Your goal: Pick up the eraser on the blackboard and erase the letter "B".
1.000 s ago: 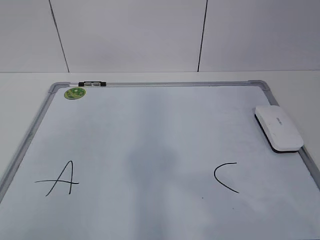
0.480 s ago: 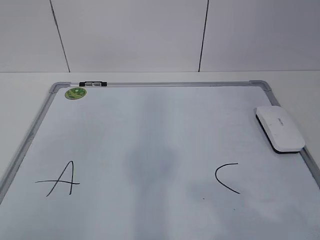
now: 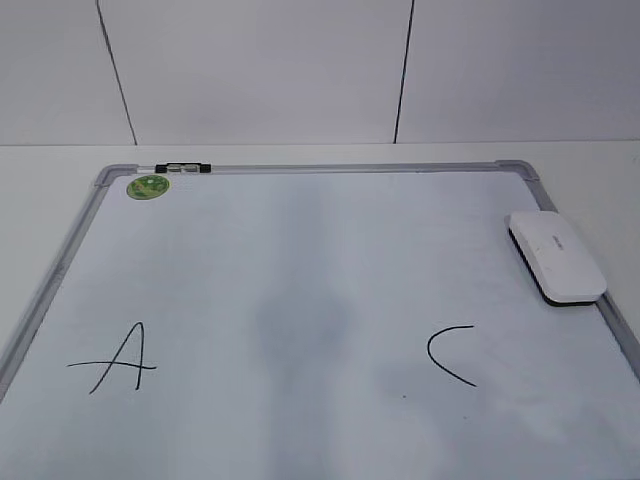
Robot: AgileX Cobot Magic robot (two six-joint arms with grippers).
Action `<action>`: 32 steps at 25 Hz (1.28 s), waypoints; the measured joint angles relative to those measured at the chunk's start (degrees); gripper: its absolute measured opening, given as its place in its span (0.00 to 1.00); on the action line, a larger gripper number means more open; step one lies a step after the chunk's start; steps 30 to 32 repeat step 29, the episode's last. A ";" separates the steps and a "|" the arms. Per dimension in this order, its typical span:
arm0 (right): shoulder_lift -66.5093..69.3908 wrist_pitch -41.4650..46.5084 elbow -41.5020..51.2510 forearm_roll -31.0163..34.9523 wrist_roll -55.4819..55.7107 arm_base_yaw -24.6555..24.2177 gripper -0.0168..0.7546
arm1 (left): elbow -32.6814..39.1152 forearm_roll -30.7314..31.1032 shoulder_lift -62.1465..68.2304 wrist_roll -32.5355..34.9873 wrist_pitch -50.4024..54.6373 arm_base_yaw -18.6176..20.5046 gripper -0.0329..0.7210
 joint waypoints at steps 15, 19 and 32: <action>0.00 -0.11 0.00 -0.59 0.00 -3.33 0.74 | 0.00 0.00 0.00 0.00 -0.12 0.65 0.32; 0.00 -0.11 0.00 -0.59 0.00 -3.33 0.74 | 0.00 0.00 0.00 0.00 -0.12 0.65 0.32; 0.00 -0.11 0.00 -0.59 0.00 -3.33 0.74 | 0.00 -0.23 0.00 0.00 -0.12 0.65 0.32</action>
